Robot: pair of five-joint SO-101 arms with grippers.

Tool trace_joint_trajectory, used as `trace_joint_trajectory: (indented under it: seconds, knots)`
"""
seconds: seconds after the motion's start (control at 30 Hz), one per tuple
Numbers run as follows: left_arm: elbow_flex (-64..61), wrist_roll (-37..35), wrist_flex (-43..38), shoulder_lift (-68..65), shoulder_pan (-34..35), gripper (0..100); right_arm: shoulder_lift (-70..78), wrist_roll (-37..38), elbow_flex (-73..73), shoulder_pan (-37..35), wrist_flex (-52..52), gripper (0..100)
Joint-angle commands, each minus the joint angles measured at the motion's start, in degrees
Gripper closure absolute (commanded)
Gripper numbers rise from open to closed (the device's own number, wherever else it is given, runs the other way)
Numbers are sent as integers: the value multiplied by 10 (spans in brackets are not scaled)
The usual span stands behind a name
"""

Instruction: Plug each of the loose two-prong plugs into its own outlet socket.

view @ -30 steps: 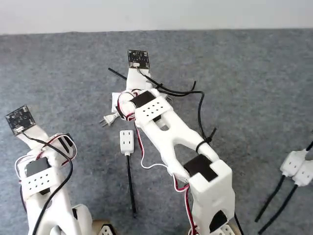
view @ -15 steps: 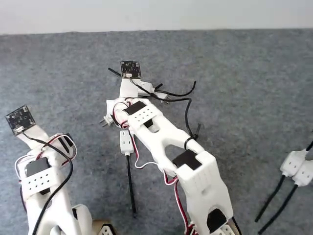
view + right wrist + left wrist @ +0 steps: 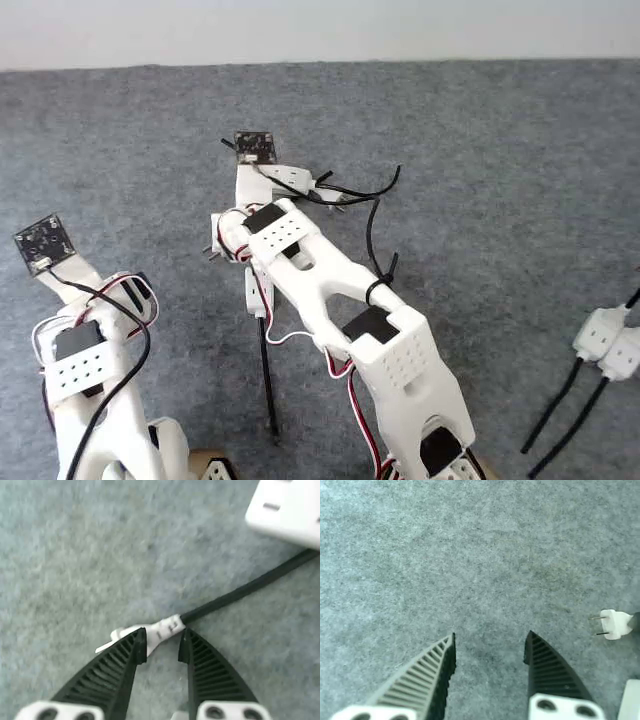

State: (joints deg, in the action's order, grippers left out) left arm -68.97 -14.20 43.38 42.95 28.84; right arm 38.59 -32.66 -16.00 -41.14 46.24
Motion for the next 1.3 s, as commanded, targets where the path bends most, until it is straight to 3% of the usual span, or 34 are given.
trace_joint_trajectory:
  seconds: [0.0, 0.4, 0.7, 0.83, 1.07, 1.27]
  knots:
    - [0, 5, -12, 10, -4, 790, -39, -1, -35, -8, 44, 879]
    - [0, 5, -11, 10, -4, 790, 51, -4, -129, -7, -16, 879]
    - [0, 5, -12, 10, -4, 790, 130, -51, -258, -5, 76, 879]
    - [0, 5, -12, 10, -4, 790, 156, -34, -304, -3, 86, 879]
    - [-5, 6, -14, 10, -4, 790, 163, 69, -395, 6, 228, 852]
    - [-6, 6, -14, 10, -4, 790, 164, 295, -413, 3, 262, 778]
